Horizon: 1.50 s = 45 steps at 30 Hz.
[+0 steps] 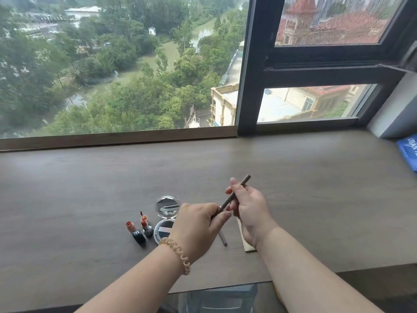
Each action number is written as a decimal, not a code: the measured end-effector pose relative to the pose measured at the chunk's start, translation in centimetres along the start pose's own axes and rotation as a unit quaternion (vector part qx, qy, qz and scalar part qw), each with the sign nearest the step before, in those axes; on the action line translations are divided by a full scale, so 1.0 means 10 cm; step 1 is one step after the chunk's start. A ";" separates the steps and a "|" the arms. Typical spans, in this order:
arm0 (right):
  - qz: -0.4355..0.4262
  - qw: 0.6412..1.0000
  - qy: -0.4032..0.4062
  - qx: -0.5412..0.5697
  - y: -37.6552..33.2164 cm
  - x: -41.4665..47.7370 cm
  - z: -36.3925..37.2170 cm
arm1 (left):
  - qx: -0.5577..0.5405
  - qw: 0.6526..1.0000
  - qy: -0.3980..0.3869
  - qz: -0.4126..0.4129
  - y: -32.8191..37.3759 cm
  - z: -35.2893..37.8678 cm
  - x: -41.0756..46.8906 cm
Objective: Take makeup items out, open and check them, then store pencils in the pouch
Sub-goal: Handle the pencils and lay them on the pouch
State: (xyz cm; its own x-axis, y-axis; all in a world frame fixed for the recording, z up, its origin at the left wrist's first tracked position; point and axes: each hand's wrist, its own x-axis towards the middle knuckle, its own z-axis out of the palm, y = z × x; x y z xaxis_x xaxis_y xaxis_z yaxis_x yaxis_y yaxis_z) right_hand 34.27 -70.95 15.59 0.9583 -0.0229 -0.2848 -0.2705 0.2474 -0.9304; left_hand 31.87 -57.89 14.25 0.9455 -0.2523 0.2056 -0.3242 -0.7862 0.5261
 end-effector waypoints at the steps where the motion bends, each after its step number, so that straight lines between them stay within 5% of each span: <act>1: 0.012 1.000 0.000 -0.007 -0.01 0.01 0.00 | 0.005 1.000 0.000 -0.003 0.01 0.01 -0.01; 8: 0.098 0.991 0.045 -0.079 0.10 0.11 -0.02 | 0.041 0.997 -0.050 -0.042 0.10 -0.05 -0.05; 12: 0.127 0.950 0.272 0.083 -0.07 0.35 -0.44 | 0.058 0.990 -0.115 -0.063 0.06 -0.11 -0.16; 14: 0.092 0.935 0.336 0.070 -0.20 0.46 -0.83 | 0.029 0.981 -0.147 -0.124 -0.11 -0.09 -0.32; 17: 0.008 0.959 0.282 -0.037 -0.13 0.52 -1.04 | -0.061 0.958 -0.133 -0.248 -0.40 0.02 -0.44; 21: -0.026 0.978 0.102 -0.181 0.34 0.43 -0.83 | -0.135 0.941 -0.106 -0.290 -0.39 0.16 -0.37; 23: -0.041 0.944 0.027 -0.326 0.59 0.41 -0.75 | -0.135 0.939 -0.126 -0.290 -0.37 0.26 -0.26; 26: -0.098 0.791 -0.046 -0.602 0.81 0.36 -0.70 | -0.113 0.935 -0.130 -0.309 -0.36 0.46 -0.07; 28: -0.136 0.716 -0.079 -0.681 0.91 0.37 -0.69 | -0.094 0.938 -0.124 -0.309 -0.34 0.59 0.01; 35: -0.183 0.595 -0.085 -0.778 1.22 0.46 -0.75 | 0.065 0.928 -0.124 -0.346 -0.36 1.01 0.11; 39: -0.237 0.575 -0.051 -0.781 1.37 0.49 -0.79 | 0.112 0.914 -0.117 -0.372 -0.35 1.11 0.12; 45: -0.254 0.611 -0.001 -0.750 1.40 0.52 -0.68 | 0.121 0.905 -0.128 -0.387 -0.35 1.12 0.15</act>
State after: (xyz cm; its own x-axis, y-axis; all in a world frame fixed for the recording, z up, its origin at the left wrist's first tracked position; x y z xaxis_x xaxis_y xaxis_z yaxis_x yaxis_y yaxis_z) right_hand 34.83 -74.22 -0.50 0.9535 0.2732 0.1276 0.2827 -0.9571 -0.0631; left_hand 34.71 -61.84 3.46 0.8720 0.3295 -0.3620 0.4256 -0.8757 0.2282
